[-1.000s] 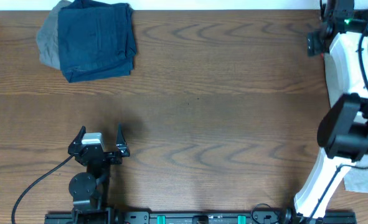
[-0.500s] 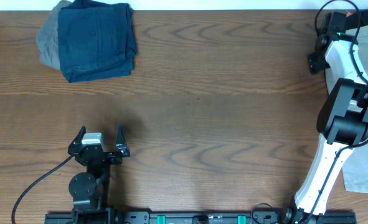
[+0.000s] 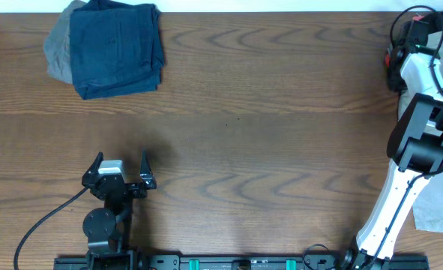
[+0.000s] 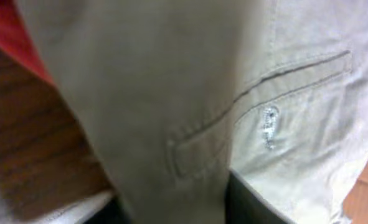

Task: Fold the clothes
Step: 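Reach the right gripper to the khaki shorts pile at right edge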

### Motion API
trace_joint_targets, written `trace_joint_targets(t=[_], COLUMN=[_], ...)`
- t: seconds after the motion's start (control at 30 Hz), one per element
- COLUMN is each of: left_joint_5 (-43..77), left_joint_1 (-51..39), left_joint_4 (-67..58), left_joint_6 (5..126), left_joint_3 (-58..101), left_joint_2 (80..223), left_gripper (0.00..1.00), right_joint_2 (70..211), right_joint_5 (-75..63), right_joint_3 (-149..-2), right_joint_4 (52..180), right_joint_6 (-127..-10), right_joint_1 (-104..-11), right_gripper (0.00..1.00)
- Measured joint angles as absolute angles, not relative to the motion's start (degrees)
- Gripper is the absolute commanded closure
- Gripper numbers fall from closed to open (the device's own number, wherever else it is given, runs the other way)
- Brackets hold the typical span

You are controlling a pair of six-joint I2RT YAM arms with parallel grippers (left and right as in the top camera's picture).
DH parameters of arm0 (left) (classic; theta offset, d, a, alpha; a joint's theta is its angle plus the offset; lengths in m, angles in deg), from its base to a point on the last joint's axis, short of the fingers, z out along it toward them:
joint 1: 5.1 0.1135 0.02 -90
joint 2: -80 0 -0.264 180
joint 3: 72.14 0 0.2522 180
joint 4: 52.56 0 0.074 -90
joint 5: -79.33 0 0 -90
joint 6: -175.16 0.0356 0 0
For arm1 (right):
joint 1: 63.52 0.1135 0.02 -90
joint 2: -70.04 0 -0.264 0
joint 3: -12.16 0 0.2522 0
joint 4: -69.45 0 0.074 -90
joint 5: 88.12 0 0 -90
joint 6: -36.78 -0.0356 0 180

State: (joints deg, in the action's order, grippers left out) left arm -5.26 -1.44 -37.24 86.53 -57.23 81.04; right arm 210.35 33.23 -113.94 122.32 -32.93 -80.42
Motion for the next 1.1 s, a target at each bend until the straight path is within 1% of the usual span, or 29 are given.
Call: trace_joint_targets(t=[0.03, 0.07, 0.1, 0.43, 0.5, 0.6, 0.67, 0.7, 0.87, 0.93, 1.0, 1.07, 1.1], left_joint_5=[-5.26, -5.26, -5.26, -5.26, -5.26, -5.26, -5.26, -5.26, -5.26, -5.26, -5.26, -5.26, -5.26], left_joint_1=[-1.44, -1.44, -1.44, -1.44, -1.44, -1.44, -1.44, -1.44, -1.44, -1.44, -1.44, -1.44, -1.44], left_joint_4=[-37.24, -37.24, -37.24, -37.24, -37.24, -37.24, -37.24, -37.24, -37.24, -37.24, -37.24, -37.24, -37.24], left_joint_6=[86.53, 86.55, 86.53, 86.53, 86.53, 86.55, 86.53, 86.55, 86.55, 86.53, 86.53, 86.53, 86.53], left_joint_3=[-57.23, -57.23, -57.23, -57.23, -57.23, -57.23, -57.23, -57.23, -57.23, -57.23, -57.23, -57.23, -57.23], left_joint_2=[81.02, 81.02, 81.04, 81.02, 81.02, 81.04, 81.04, 81.02, 81.04, 81.02, 81.02, 81.02, 81.04], left_gripper=[0.02, 0.02, 0.02, 0.02, 0.02, 0.02, 0.02, 0.02, 0.02, 0.02, 0.02, 0.02, 0.02], right_joint_2=[210.35, 210.35, 210.35, 209.85, 209.17, 207.51, 206.13, 205.56, 203.35, 203.16, 203.14, 203.14, 203.11], right_joint_5=[33.3, 33.52, 33.78, 33.89, 33.82, 33.82, 33.82, 33.84, 33.87, 33.89, 33.87, 33.84, 33.84], right_joint_3=[-113.94, -113.94, -113.94, -113.94, -113.94, -113.94, -113.91, -113.94, -113.94, -113.94, -113.94, -113.94, -113.94], right_joint_4=[122.3, 122.19, 122.1, 122.17, 122.36, 122.58, 122.6, 122.65, 123.28, 123.41, 123.5, 123.7, 123.76], right_joint_6=[-33.17, -34.11, -35.18, -45.73, -47.18, -48.62, -49.08, -49.3, -50.06, -50.08, -50.13, -50.15, -50.15], right_joint_1=[-80.42, -80.42, -80.47, -80.56, -80.56, -80.6, -80.69, -80.73, -81.01, -81.01, -81.01, -81.01, -81.01], right_gripper=[0.94, 0.97, 0.99, 0.99, 0.95, 0.92, 0.98, 0.99, 0.99, 0.95, 0.93, 0.94, 0.99])
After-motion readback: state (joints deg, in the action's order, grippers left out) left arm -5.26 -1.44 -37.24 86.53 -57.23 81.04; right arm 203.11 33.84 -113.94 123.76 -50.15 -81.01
